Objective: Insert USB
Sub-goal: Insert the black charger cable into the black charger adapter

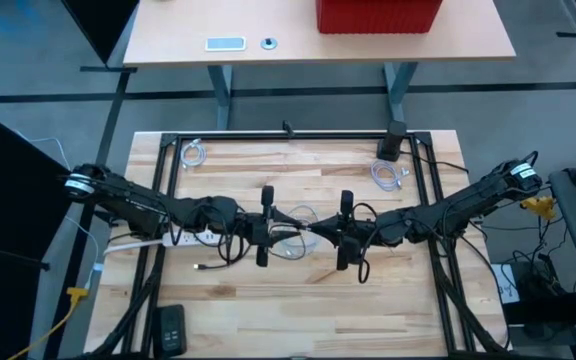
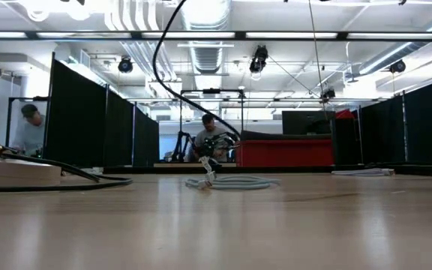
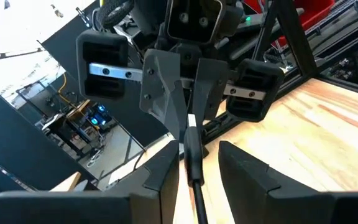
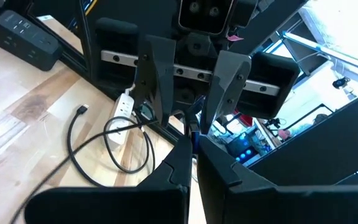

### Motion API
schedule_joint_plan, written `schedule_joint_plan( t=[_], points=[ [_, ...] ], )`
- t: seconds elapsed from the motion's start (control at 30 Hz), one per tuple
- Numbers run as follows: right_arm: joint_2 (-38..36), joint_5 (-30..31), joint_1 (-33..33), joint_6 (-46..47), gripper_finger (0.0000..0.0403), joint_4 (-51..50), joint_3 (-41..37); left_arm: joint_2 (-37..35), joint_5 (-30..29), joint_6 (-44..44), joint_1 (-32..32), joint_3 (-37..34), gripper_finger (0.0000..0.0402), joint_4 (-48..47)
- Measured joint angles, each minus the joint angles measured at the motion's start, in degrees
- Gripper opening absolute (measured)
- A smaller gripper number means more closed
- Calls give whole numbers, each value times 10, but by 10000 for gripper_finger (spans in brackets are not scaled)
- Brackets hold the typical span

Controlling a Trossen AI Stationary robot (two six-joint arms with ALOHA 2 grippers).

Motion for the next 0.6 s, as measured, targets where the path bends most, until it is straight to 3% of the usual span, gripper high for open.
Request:
schedule_joint_plan(
  t=[0.37, 0.6],
  points=[
    [0, -3, 0, 9, 0, 4, 0, 7, -4, 2, 0, 0, 43, 14],
    [1, -3, 0, 9, 0, 8, -1, 24, -14, 2, 4, 0, 60, 36]
  ],
)
